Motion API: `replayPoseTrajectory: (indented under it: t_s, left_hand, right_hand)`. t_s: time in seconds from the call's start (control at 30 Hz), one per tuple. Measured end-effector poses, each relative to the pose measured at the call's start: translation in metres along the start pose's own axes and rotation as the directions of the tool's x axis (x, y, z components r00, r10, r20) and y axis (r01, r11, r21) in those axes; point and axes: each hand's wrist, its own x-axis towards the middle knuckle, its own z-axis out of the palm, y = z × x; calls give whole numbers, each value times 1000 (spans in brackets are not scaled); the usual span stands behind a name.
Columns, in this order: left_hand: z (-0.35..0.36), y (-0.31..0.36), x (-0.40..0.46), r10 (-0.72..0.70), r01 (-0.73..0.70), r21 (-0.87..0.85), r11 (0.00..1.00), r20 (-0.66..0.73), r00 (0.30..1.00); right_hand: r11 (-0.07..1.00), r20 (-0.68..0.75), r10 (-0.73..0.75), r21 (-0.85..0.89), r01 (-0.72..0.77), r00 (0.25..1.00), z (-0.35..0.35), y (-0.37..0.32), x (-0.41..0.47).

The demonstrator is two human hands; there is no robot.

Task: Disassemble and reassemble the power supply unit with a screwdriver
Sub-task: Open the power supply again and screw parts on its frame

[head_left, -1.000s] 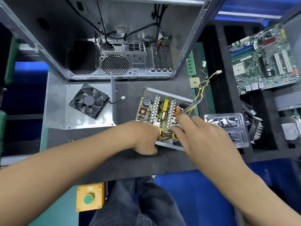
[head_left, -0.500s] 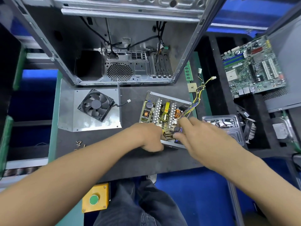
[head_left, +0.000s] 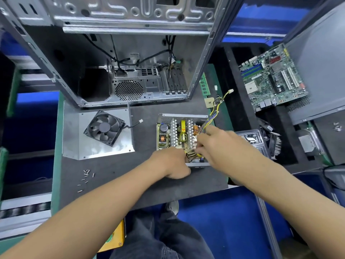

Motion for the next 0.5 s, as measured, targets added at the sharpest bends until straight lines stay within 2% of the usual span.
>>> replayPoseTrajectory:
  t_s: [0.07, 0.1, 0.2, 0.23, 0.27, 0.37, 0.4, 0.5]
  left_hand:
    - [2, 3, 1, -15, 15, -12, 1000, -24, 1000]
    - [4, 4, 1, -23, 22, -18, 1000, -39, 999]
    - [6, 6, 1, -30, 26, -53, 998, -62, 998]
    - [6, 7, 1, -29, 24, -69, 997, -70, 997]
    - [7, 10, 2, -33, 26, -85, 996, -81, 996]
    - [12, 19, 4, -52, 36, -125, 992, -129, 990]
    - [13, 21, 4, -55, 36, -127, 991, -150, 987]
    - [16, 19, 2, -7, -22, -125, 992, -225, 974]
  right_hand:
    - [989, 9, 86, -122, -85, 996, 1, 7, 1]
    - [992, 20, 78, -100, -76, 997, 2, 11, 1]
    - [989, 40, -81, 128, 75, 996, -2, 20, 1]
    - [986, 57, -99, 141, 90, 993, -4, 21, 1]
    - [990, 48, -80, 116, 74, 996, -4, 20, 2]
    - [991, 33, 92, -99, -89, 995, -4, 19, 2]
    - [991, 53, 109, -89, -105, 993, -3, 20, 2]
    - [986, 74, -18, 169, 6, 997, -5, 25, 0]
